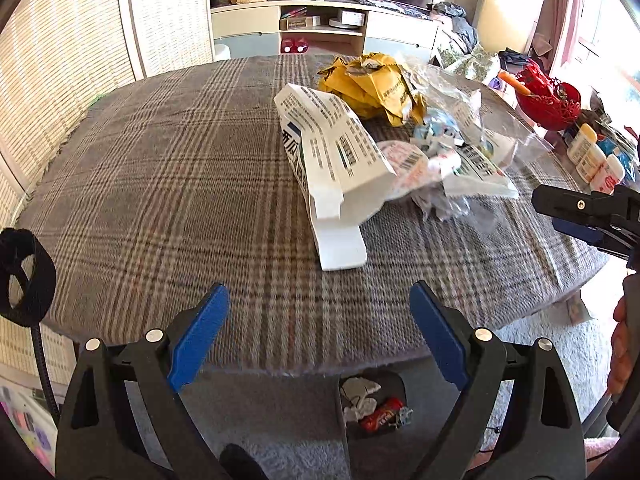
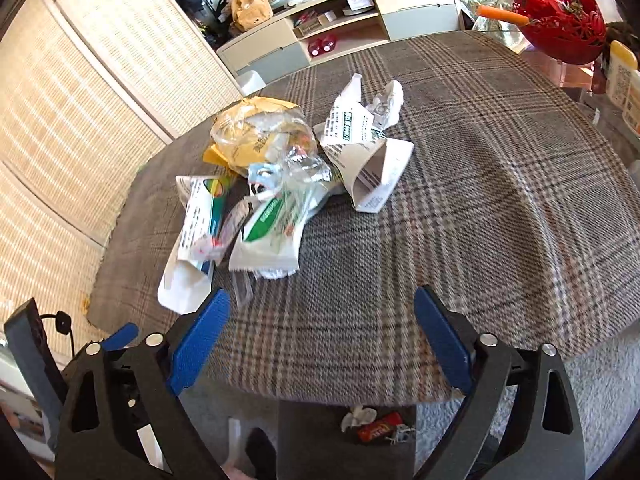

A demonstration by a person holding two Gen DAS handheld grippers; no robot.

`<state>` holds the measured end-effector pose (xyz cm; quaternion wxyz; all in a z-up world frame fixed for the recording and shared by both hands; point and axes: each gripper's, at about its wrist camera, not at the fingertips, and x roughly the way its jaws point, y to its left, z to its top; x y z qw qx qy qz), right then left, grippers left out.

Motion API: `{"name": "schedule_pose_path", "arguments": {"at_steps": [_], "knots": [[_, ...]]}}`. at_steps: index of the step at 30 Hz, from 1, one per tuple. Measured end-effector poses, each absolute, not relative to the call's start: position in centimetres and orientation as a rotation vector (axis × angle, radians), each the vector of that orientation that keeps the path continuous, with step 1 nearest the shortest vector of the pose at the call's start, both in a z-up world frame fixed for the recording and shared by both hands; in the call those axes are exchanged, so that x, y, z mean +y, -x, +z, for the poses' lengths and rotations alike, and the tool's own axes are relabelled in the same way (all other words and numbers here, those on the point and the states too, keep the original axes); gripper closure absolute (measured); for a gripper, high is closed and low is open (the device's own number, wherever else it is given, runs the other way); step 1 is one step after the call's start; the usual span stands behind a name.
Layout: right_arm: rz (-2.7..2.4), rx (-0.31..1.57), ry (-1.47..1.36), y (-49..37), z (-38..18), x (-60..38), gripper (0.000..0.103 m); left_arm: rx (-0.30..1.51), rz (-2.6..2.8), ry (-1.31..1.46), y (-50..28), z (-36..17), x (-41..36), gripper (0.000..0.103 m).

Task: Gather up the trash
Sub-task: 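Grasp the white medicine box with the left tool while the right tool grasps a green-printed packet, then carry the box and packet to the bin and open both tools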

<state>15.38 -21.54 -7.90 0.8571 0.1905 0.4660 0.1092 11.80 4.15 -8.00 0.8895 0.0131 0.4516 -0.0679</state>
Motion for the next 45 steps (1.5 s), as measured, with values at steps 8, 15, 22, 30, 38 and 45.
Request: {"name": "schedule_pose_path", "arguments": {"at_steps": [8,15,22,30,38,45], "knots": [[0.263,0.99,-0.434,-17.9,-8.9,-20.6,0.04,0.94,-0.142,-0.013,-15.2,-9.0,4.6,0.023],[0.325,1.018,-0.431,-18.8,-9.4,-19.0,0.07,0.965,-0.171,0.027,-16.9,-9.8,5.0,0.064],[0.322,0.989,-0.4,-18.0,-8.5,-18.8,0.088,0.979,-0.193,0.003,-16.6,-10.3,4.5,0.099],[0.316,0.925,-0.353,-16.6,-6.8,-19.5,0.092,0.932,-0.174,-0.019,-14.6,-9.1,4.4,0.103],[0.296,0.881,-0.35,-14.1,-5.4,-21.4,0.094,0.891,-0.161,-0.027,-12.3,-7.5,4.1,0.103],[0.259,0.912,-0.348,-11.4,-6.3,-23.3,0.094,0.89,-0.175,-0.031,-10.0,-7.1,3.3,0.103]]}}
